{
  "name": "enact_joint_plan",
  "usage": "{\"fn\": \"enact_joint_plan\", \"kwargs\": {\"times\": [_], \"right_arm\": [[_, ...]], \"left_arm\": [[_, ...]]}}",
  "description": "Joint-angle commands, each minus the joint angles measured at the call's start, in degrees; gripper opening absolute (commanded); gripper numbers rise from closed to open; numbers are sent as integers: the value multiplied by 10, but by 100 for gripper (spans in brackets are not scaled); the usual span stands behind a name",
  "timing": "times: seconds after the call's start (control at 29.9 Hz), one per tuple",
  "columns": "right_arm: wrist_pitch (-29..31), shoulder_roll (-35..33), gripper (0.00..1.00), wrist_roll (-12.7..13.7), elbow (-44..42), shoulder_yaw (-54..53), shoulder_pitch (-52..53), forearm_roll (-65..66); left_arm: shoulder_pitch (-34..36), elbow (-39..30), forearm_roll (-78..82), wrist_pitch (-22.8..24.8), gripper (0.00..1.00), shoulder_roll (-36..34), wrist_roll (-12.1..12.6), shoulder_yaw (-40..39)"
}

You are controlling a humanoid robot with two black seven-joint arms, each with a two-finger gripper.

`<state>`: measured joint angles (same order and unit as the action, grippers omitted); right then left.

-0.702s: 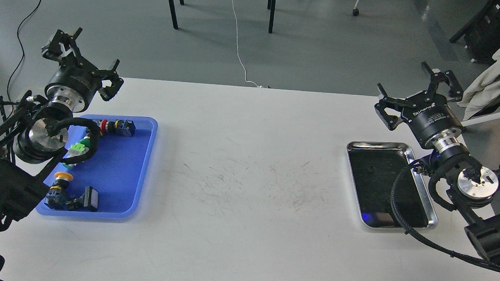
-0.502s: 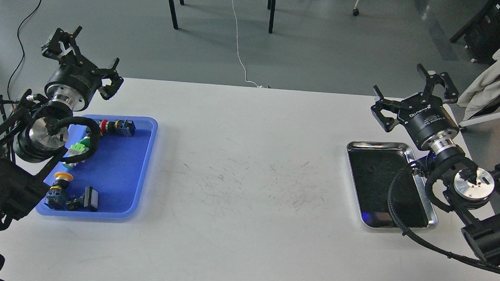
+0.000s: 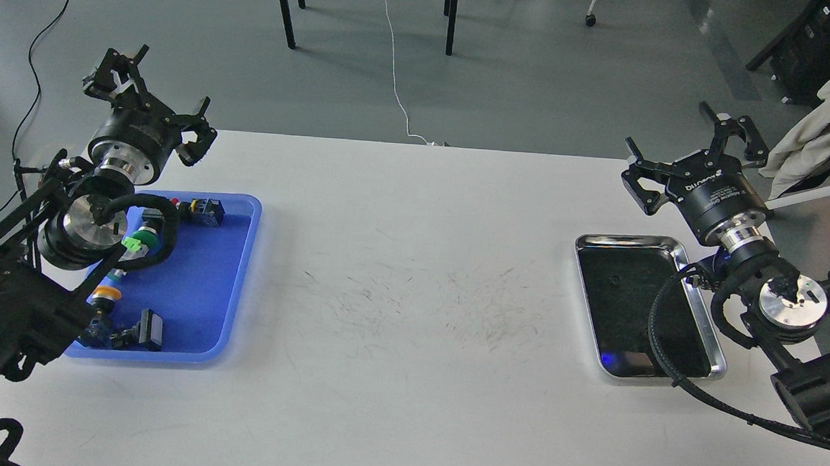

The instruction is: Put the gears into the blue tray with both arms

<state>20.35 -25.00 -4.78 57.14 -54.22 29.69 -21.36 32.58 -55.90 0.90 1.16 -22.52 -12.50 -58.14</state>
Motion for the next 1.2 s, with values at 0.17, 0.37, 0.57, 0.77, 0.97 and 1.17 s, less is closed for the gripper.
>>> {"fn": "enact_joint_plan", "kwargs": {"times": [0.17,0.37,0.57,0.77,0.97,1.17], "right_arm": [[15,-3,99,0,-16,10,19,0],[17,-1,99,-4,-12,10,20,0],[21,-9,99,-3,-9,10,18,1],[35,-29,99,-3,-9,22,18,3],[38,-37,99,-2,-9,37,16,3],[39,-75,99,1,-8,56,26,4]], "left_arm": [[-5,-1,-4,0,98,-9,0,-13],[-5,-1,-1,-4,98,-8,1,-5],[-5,-1,0,0,98,-4,-1,-7],[-5,-1,0,1,98,-2,-2,-6],[-11,-1,1,-1,98,-3,-1,0],[-18,-2,1,1,98,-9,-2,-1]]}}
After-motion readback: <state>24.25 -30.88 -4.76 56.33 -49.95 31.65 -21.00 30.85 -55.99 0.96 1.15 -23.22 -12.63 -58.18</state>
